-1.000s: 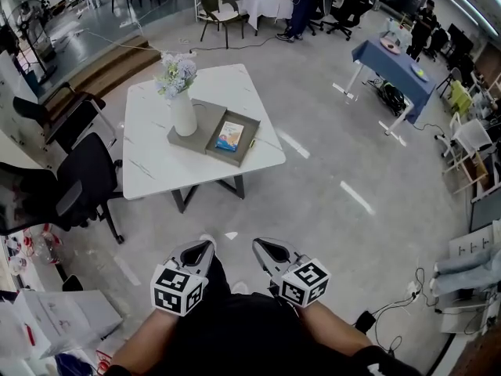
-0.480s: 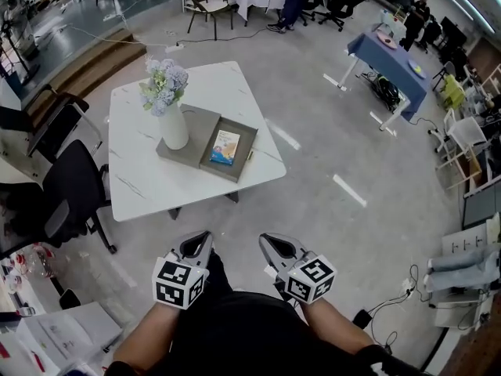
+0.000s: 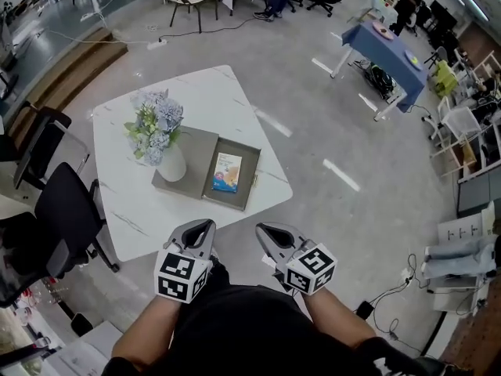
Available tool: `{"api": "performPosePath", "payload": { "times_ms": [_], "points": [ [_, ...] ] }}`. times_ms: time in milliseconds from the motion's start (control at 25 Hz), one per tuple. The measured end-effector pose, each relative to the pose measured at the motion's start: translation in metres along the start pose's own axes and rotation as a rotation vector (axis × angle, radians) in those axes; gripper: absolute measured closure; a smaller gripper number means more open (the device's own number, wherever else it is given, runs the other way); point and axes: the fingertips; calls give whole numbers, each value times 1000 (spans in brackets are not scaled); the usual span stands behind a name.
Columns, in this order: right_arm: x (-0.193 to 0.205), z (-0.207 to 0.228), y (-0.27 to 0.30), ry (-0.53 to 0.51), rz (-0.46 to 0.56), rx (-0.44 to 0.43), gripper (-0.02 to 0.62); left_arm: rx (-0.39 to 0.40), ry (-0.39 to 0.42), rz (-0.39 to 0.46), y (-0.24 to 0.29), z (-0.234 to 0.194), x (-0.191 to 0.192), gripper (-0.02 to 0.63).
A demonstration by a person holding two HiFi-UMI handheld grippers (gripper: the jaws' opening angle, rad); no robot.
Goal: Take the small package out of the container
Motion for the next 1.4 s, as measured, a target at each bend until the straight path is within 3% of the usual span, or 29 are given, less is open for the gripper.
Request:
{"api": "performPosePath", "payload": {
  "times_ms": [280,640,840,1400],
  "points": [
    [-32,34,41,26,12,79,595,104,55,6,41,-29,-28,603],
    [-36,53,60,30,15,118,595,121,53,-23,69,-52,-28,603],
    [-45,62,74,13,13,71,595,83,48,-7,74,-57,-36,603],
    [-74,112,78,-90,-48,-112,595,-143,-55,7,112,-61,-55,603]
  ]
}}
Point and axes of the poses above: the fingertips, and each gripper's own axes: y forward along the fingers, z to its right, x out of its underside, and after that the axes turned 4 degrees about -x, right-handed
